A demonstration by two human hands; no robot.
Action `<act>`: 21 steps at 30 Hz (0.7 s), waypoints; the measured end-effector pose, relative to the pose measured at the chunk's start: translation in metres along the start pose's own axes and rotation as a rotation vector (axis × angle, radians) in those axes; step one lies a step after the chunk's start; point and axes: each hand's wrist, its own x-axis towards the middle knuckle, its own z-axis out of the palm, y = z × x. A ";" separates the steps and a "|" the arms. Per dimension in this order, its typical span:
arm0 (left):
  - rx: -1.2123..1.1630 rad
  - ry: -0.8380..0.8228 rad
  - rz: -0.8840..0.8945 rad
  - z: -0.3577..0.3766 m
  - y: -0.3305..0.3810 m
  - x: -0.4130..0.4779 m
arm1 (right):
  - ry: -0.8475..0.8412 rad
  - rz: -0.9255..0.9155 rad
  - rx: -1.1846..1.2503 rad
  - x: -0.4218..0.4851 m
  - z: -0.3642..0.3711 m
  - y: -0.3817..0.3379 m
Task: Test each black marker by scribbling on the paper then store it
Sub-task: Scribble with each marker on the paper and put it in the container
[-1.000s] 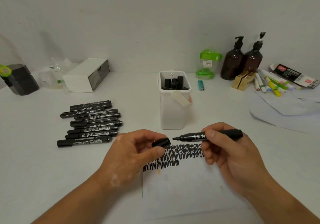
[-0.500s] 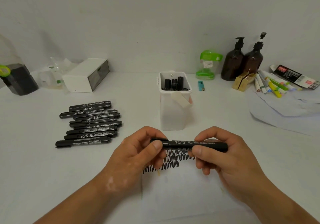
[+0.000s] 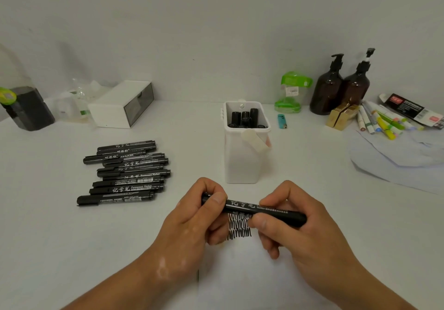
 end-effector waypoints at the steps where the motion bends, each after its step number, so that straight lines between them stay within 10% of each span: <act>1: 0.006 0.001 0.003 0.000 0.001 0.000 | -0.004 0.008 0.010 0.000 0.001 0.000; 21: -0.233 -0.128 0.054 0.000 0.014 0.000 | 0.109 0.024 0.105 0.003 0.003 -0.003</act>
